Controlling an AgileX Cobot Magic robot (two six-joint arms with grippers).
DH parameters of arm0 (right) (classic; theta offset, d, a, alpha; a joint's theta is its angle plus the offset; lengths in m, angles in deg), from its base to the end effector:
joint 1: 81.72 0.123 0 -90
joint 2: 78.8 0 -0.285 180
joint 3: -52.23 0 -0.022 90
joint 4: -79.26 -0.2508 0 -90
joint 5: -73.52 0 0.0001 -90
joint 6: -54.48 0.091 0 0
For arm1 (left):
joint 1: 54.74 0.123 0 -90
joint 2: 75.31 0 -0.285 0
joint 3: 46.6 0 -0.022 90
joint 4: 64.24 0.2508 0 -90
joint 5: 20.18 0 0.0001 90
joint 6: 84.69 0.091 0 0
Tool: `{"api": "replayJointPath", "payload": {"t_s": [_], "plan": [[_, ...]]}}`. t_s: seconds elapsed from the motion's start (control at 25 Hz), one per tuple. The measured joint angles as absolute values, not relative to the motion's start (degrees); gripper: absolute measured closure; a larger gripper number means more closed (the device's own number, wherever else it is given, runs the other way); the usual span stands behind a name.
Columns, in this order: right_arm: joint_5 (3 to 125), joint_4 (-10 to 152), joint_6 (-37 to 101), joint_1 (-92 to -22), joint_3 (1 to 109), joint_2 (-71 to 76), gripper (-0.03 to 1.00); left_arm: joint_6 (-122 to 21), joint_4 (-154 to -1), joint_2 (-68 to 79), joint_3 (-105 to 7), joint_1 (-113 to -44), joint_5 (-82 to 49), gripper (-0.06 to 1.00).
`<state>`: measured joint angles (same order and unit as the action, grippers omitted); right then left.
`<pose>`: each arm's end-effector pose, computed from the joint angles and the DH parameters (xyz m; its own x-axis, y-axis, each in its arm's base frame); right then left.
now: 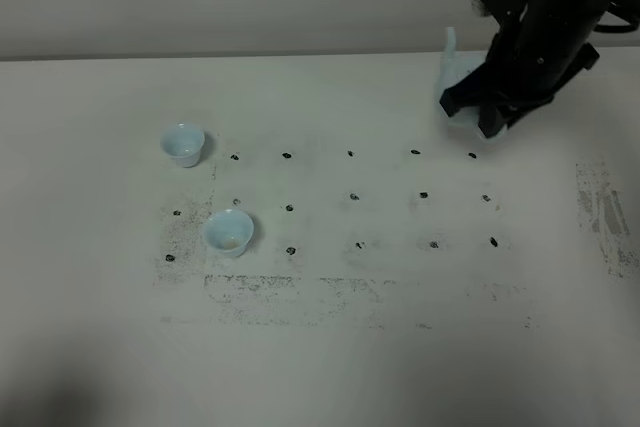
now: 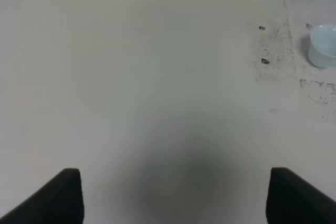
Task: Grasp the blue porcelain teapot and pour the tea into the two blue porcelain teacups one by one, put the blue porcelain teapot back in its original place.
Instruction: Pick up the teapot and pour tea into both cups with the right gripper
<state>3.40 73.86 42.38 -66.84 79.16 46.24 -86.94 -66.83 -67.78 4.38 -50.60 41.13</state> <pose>0.4169 0.1191 0.2540 -0.8821 -0.4179 -0.2175 -0.4374 0.8979 0.0487 -0.0010 -0.0037 0.2648 -0.4924 -0.0967 -0.8650 -0.0680 0.9950 -0.0725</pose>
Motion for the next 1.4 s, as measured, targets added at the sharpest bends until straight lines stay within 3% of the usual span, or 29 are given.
{"api": "replayJointPath", "payload": {"t_s": [0.48, 1.08, 1.4], "plan": [[3.0, 72.9, 38.7, -58.6, 93.3, 56.6, 0.91, -86.9, -66.8, -67.8, 4.4, -50.6, 41.1, 0.26], [2.7, 69.3, 33.9, -57.8, 94.1, 57.0, 0.91, -86.9, -66.8, -67.8, 4.4, -50.6, 41.1, 0.26], [2.7, 71.9, 33.6, -54.1, 94.1, 57.0, 0.91, -86.9, -66.8, -67.8, 4.4, -50.6, 41.1, 0.26]]}}
